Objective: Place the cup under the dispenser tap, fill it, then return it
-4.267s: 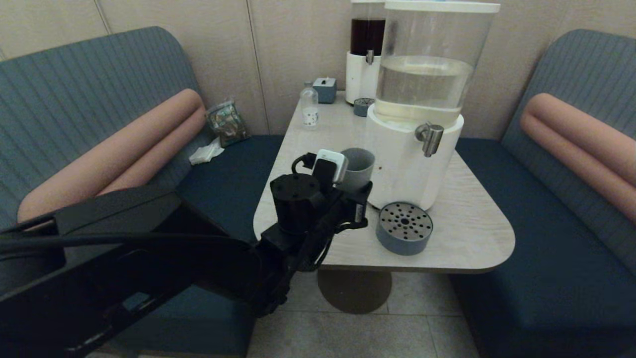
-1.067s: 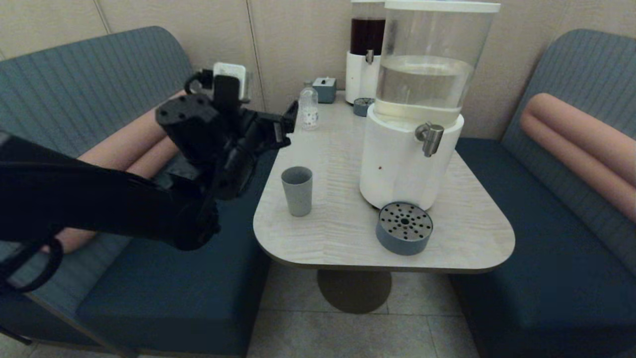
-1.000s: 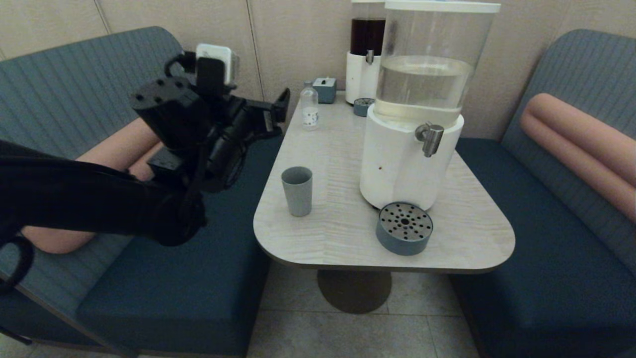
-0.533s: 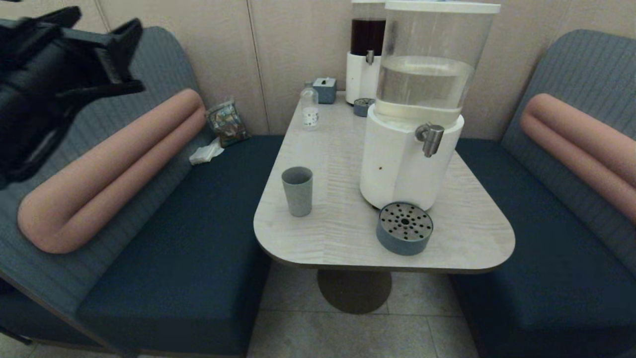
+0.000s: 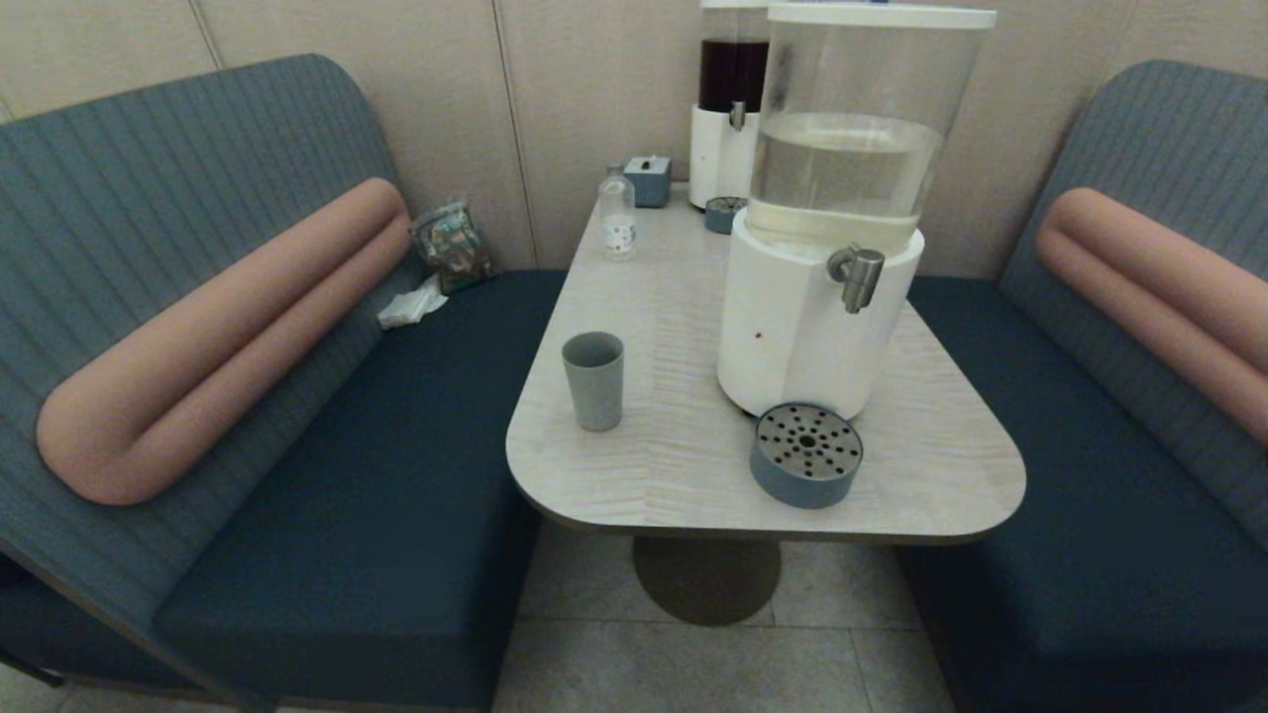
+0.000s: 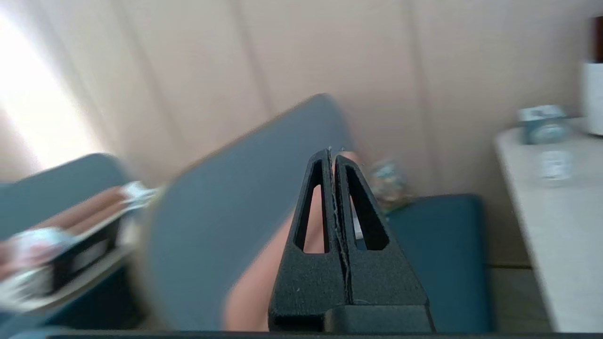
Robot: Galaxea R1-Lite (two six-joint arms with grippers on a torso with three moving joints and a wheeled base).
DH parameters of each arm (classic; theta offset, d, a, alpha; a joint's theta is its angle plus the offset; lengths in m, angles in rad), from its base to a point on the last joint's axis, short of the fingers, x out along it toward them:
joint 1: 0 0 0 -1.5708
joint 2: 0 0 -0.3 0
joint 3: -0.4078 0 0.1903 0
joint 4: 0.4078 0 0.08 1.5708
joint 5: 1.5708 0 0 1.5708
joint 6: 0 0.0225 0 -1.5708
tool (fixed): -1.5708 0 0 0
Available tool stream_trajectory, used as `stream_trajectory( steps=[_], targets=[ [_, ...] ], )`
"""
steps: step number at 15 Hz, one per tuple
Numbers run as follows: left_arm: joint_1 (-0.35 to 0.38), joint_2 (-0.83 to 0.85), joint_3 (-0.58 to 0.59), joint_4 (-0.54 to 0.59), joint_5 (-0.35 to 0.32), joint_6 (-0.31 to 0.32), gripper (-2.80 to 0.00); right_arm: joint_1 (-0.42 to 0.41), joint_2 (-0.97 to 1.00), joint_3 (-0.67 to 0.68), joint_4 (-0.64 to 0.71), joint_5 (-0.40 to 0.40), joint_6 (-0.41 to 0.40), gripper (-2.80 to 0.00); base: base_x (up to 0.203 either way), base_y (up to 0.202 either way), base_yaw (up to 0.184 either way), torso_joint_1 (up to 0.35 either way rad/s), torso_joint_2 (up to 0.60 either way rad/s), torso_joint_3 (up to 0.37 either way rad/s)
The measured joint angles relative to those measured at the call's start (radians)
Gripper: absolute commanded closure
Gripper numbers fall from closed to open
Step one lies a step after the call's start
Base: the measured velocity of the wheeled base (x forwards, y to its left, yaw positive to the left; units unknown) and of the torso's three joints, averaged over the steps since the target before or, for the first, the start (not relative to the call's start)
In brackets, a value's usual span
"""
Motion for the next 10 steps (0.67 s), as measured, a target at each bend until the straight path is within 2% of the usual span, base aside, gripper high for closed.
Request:
stream_trajectory(
  steps=[2, 5, 7, 8, 10],
  targets=[
    [0.032, -0.147, 0.063, 0.07, -0.003, 0.0, 0.0, 0.0, 0.0, 0.0, 0.0, 0.0, 0.0, 0.0, 0.0, 0.0, 0.0, 0.0, 0.0, 0.0],
    [0.052, -0.372, 0.166, 0.235, -0.002, -0.009, 0.0, 0.0, 0.0, 0.0, 0.0, 0.0, 0.0, 0.0, 0.0, 0.0, 0.0, 0.0, 0.0, 0.0],
    [0.053, -0.451, 0.257, 0.246, 0.016, -0.073, 0.0, 0.0, 0.0, 0.0, 0.0, 0.0, 0.0, 0.0, 0.0, 0.0, 0.0, 0.0, 0.0, 0.0],
    [0.041, -0.474, 0.297, 0.239, 0.018, -0.089, 0.0, 0.0, 0.0, 0.0, 0.001, 0.0, 0.0, 0.0, 0.0, 0.0, 0.0, 0.0, 0.0, 0.0],
    [-0.029, -0.514, 0.341, 0.275, 0.016, -0.078, 0.0, 0.0, 0.0, 0.0, 0.0, 0.0, 0.0, 0.0, 0.0, 0.0, 0.0, 0.0, 0.0, 0.0]
  ],
)
